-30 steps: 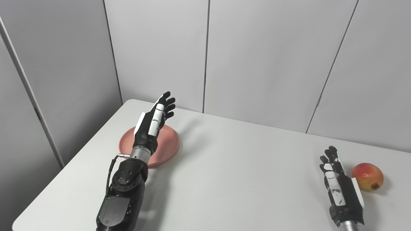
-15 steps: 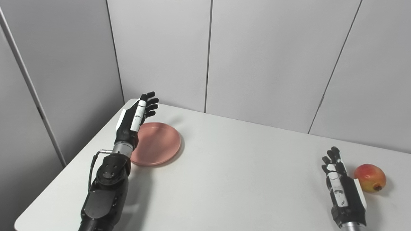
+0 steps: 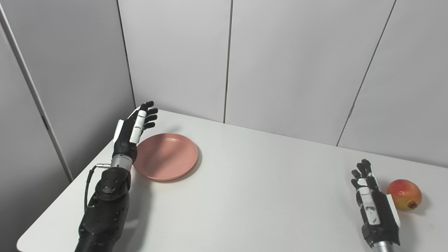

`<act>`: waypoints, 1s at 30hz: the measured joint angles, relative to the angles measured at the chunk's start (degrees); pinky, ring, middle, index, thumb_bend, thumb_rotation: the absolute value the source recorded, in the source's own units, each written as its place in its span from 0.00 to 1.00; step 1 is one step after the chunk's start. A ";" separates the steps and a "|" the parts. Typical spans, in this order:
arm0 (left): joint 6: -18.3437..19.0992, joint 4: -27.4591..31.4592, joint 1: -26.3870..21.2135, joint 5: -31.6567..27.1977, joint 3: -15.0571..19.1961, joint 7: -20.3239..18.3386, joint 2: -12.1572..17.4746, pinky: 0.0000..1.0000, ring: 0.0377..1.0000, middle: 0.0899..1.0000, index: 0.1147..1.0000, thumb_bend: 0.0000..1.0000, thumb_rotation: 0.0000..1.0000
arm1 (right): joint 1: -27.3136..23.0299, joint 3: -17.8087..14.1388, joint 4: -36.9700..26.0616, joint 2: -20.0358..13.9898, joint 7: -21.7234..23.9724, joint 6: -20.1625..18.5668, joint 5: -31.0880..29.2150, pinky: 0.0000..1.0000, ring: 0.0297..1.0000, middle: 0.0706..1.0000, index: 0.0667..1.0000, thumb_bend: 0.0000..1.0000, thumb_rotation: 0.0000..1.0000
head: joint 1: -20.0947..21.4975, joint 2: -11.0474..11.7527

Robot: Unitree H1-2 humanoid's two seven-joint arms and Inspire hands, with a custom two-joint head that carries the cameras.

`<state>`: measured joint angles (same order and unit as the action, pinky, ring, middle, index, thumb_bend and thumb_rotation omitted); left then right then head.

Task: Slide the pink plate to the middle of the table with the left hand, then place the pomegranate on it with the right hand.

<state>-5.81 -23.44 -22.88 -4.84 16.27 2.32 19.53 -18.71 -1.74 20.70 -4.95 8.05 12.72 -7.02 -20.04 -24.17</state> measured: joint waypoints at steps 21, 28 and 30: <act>-6.84 -15.62 -1.82 -0.04 0.32 0.74 2.66 0.76 0.79 0.79 0.78 0.78 1.00 | -0.08 -0.27 0.21 -0.05 0.14 0.35 0.16 1.00 0.98 0.99 1.00 0.52 0.83 | -0.53 -0.18; -7.57 -18.60 -2.81 -0.09 -0.53 0.14 2.67 0.86 0.83 0.82 0.81 0.74 1.00 | -0.10 -0.27 0.21 -0.05 0.15 0.36 0.17 1.00 0.98 1.00 1.00 0.49 0.84 | -0.62 -0.09; -8.44 -19.83 -3.15 -0.66 -0.49 -0.51 2.69 0.85 0.82 0.81 0.80 0.75 1.00 | -0.10 -0.29 0.22 -0.05 0.15 0.36 0.17 1.00 0.98 1.00 1.00 0.50 0.83 | -0.70 -0.09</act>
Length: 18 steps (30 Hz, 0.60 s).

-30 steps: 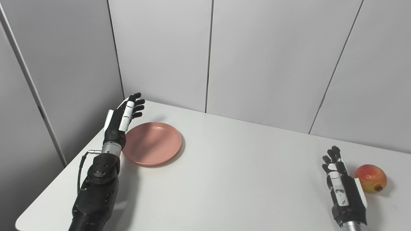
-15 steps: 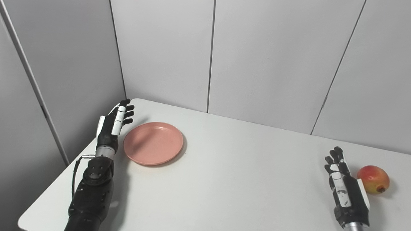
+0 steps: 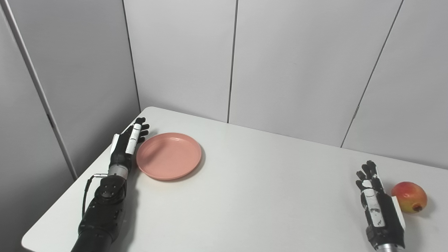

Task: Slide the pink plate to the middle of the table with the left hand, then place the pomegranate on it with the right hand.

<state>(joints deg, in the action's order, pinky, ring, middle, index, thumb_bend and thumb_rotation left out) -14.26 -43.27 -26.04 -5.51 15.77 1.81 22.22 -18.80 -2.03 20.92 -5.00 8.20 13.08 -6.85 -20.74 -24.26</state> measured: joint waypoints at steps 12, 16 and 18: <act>-2.82 -4.44 -2.10 -4.55 0.58 -3.35 -0.24 0.78 0.80 0.79 0.78 0.76 1.00 | 0.02 -0.08 -0.03 -0.10 -0.06 0.01 0.31 1.00 0.97 0.99 1.00 0.52 0.83 | 0.00 -0.18; -2.86 -4.53 -2.68 -6.59 0.49 -6.12 -1.32 0.81 0.83 0.82 0.81 0.76 1.00 | 0.02 -0.08 -0.03 -0.11 -0.07 0.01 0.54 1.00 0.97 0.99 1.00 0.52 0.82 | 0.00 -0.26; -2.86 -4.50 -2.93 -7.02 0.39 -7.46 -1.81 0.82 0.83 0.82 0.81 0.74 1.00 | 0.02 -0.08 -0.04 -0.11 -0.07 0.00 0.53 1.00 0.98 0.99 1.00 0.52 0.83 | 0.00 -0.26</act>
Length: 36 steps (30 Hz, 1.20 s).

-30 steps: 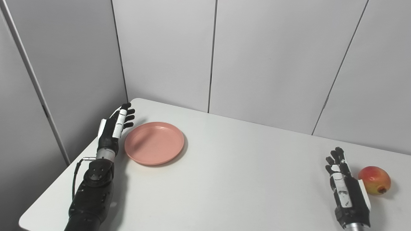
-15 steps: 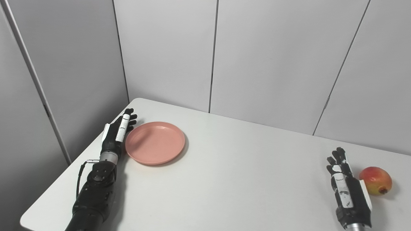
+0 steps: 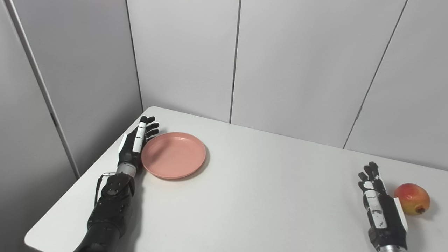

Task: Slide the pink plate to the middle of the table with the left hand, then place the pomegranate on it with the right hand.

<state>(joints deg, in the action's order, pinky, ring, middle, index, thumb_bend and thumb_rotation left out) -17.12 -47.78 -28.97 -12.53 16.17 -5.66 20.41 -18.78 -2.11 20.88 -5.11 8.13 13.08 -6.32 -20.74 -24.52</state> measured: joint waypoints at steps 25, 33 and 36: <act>7.76 10.69 2.08 -4.90 -1.99 -4.26 -6.38 0.84 0.86 0.85 0.83 0.75 1.00 | 0.49 -0.21 -0.96 -0.01 -0.06 -0.02 -0.09 1.00 0.98 0.99 1.00 0.53 0.81 | 0.88 -0.70; 10.02 13.27 2.70 -4.77 -3.60 -4.19 -8.50 0.85 0.87 0.86 0.83 0.74 1.00 | 0.53 -0.23 -1.08 0.03 -0.13 -0.04 0.02 1.00 0.97 0.98 1.00 0.54 0.81 | 1.49 -0.97; 10.38 14.20 3.04 -4.62 -4.23 -4.17 -8.84 0.86 0.87 0.86 0.84 0.75 1.00 | 0.62 -0.23 -1.25 0.03 -0.21 -0.11 0.15 1.00 0.97 0.98 1.00 0.53 0.81 | 1.76 -1.14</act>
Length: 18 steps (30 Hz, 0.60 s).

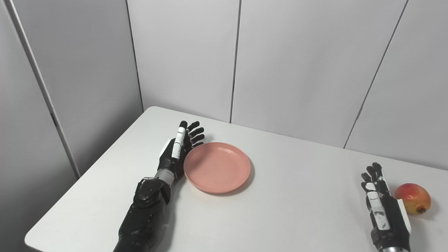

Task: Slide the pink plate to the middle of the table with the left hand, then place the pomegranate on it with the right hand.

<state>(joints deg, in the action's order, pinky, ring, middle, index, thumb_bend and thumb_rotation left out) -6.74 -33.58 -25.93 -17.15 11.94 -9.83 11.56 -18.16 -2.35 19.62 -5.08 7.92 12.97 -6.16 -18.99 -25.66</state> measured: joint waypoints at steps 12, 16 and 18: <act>2.06 4.10 1.67 1.00 -2.92 -0.10 -2.69 0.87 0.87 0.85 0.84 0.75 1.00 | 0.24 0.00 -0.34 0.18 -0.14 -0.04 0.44 1.00 0.97 0.98 1.00 0.53 0.81 | 3.15 0.08; 2.65 5.71 2.62 1.06 -3.61 -0.19 -2.97 0.87 0.86 0.84 0.83 0.72 1.00 | 0.24 0.05 -0.31 0.27 -0.14 -0.04 0.51 1.00 0.97 0.98 1.00 0.53 0.81 | 3.78 -0.09; 2.69 6.91 3.27 1.07 -3.83 0.02 -3.31 0.89 0.87 0.85 0.84 0.72 1.00 | 0.22 0.08 -0.29 0.40 -0.53 -0.04 0.79 0.99 0.96 0.97 0.99 0.54 0.79 | 5.98 -0.35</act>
<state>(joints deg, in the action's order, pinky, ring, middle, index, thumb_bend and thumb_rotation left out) -4.05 -26.67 -22.66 -16.07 8.10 -9.80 8.25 -17.94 -2.27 19.33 -4.69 7.39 12.93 -5.37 -13.01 -26.02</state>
